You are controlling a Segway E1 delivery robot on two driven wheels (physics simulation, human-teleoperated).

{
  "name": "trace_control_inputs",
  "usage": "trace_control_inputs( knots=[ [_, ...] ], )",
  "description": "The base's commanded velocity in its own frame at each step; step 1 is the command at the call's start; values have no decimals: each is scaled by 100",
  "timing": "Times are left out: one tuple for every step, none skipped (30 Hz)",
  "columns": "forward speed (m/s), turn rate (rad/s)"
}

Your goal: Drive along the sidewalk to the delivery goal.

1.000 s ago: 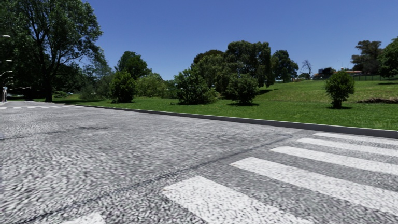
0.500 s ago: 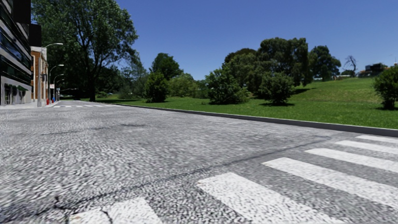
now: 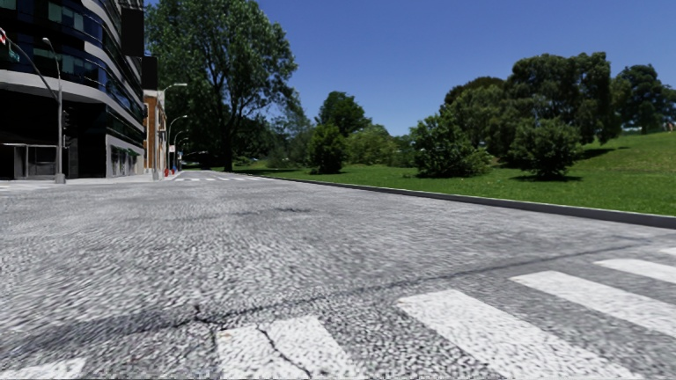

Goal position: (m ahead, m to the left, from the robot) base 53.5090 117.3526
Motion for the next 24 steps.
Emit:
trace_control_inputs(
  knots=[
    [-28,49],
    [-28,49],
    [-28,49],
    [-28,49],
    [-28,49],
    [-27,49],
    [-26,49],
    [-26,49],
    [-26,49],
    [-26,49],
    [-26,49],
    [-26,49],
    [-26,49],
    [-26,49],
    [-26,49],
    [-26,49],
    [-26,49],
    [-26,49],
    [-26,49],
    [-26,49],
    [-26,49],
    [-26,49],
    [-26,49],
    [-26,49]
  ],
)
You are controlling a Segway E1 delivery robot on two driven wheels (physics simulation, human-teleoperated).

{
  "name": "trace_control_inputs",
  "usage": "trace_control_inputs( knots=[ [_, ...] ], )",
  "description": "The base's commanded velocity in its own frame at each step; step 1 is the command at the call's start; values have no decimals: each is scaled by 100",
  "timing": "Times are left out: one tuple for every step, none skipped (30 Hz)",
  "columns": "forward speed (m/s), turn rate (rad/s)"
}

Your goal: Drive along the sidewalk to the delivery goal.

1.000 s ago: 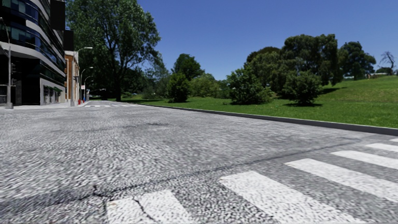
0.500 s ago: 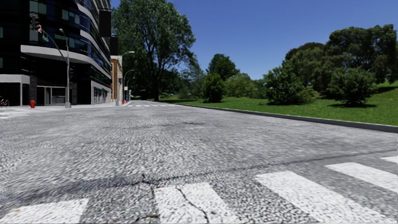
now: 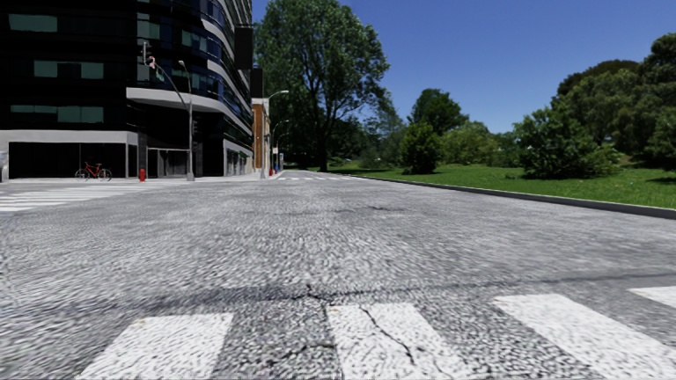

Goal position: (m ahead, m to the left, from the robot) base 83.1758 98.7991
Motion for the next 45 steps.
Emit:
trace_control_inputs(
  knots=[
    [-26,49],
    [-26,49],
    [-26,49],
    [-26,49],
    [-26,49],
    [-26,49],
    [-26,49],
    [-26,49],
    [-26,49],
    [-26,49],
    [-26,49],
    [-26,49],
    [-26,49],
    [-26,49],
    [-26,49],
    [-26,49],
    [-26,49],
    [-26,49],
    [-26,49],
    [-26,49],
    [-26,49],
    [-26,49],
    [-26,49],
    [-25,49],
    [-24,49],
    [-22,31],
    [-22,31],
    [0,10],
    [0,0],
    [0,0],
    [0,0],
    [0,0],
    [0,0],
    [0,0],
    [0,0],
    [0,0],
    [0,3],
    [0,18],
    [0,32],
    [0,32],
    [0,38],
    [20,39],
    [35,39],
    [35,39],
    [43,39]
  ],
)
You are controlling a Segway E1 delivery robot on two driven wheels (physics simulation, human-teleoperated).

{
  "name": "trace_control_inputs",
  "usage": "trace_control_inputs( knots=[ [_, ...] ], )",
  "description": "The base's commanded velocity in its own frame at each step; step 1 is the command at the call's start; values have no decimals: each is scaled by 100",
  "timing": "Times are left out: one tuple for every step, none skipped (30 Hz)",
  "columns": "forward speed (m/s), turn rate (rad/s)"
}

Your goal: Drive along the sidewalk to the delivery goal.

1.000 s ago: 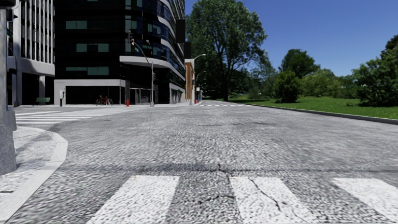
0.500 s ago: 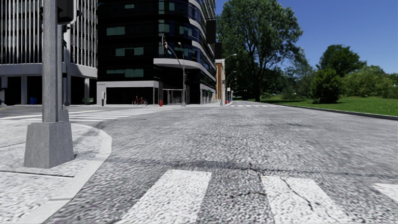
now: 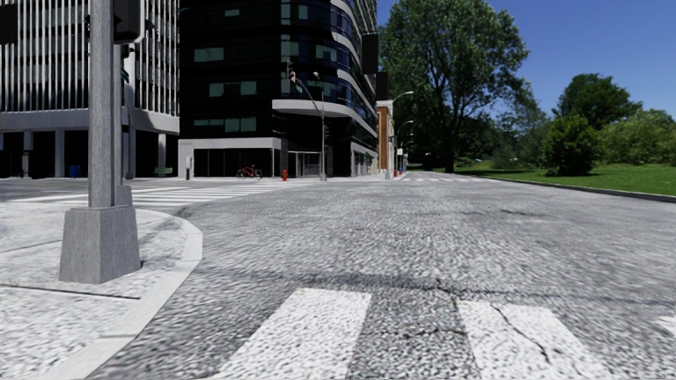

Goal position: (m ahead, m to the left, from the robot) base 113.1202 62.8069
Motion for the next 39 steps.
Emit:
trace_control_inputs(
  knots=[
    [49,44],
    [53,52],
    [54,54],
    [54,54],
    [54,55],
    [54,56],
    [54,56],
    [54,56],
    [54,56],
    [54,56],
    [61,56],
    [61,56],
    [66,56],
    [69,56],
    [69,56],
    [70,56],
    [70,56],
    [70,56],
    [71,56],
    [71,56],
    [71,56],
    [71,56],
    [71,56],
    [71,56],
    [71,56],
    [71,56],
    [71,56],
    [71,56],
    [71,56],
    [71,56],
    [71,56],
    [71,56],
    [71,56],
    [71,56],
    [71,57],
    [71,59],
    [71,59],
    [71,61],
    [71,62]
  ],
)
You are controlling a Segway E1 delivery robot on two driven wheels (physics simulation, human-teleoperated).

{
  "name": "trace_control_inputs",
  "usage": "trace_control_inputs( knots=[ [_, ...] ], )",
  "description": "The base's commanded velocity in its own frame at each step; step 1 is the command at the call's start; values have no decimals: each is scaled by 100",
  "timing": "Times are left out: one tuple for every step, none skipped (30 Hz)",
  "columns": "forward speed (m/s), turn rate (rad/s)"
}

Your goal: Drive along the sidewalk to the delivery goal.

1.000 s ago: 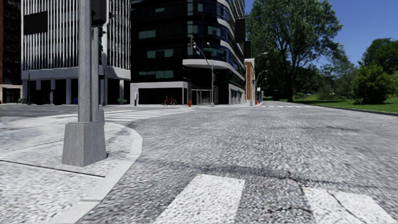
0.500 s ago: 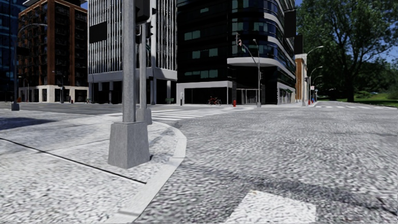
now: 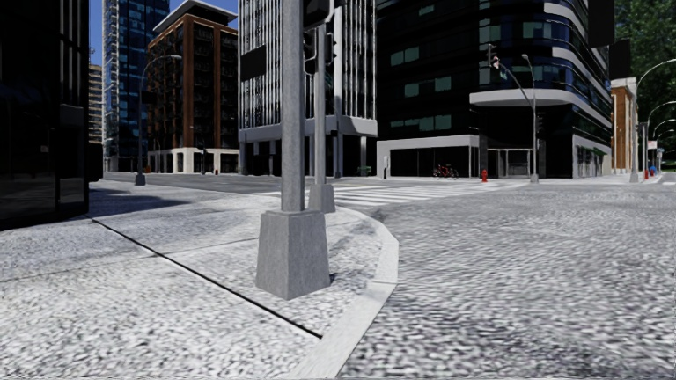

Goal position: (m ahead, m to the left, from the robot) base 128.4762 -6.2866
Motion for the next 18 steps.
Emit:
trace_control_inputs(
  knots=[
    [71,62],
    [71,62],
    [71,62],
    [71,62],
    [71,62],
    [71,62],
    [71,62],
    [71,62],
    [71,62],
    [71,62],
    [71,62],
    [71,62],
    [71,62],
    [71,62],
    [71,62],
    [71,62],
    [72,61],
    [74,60]
  ],
)
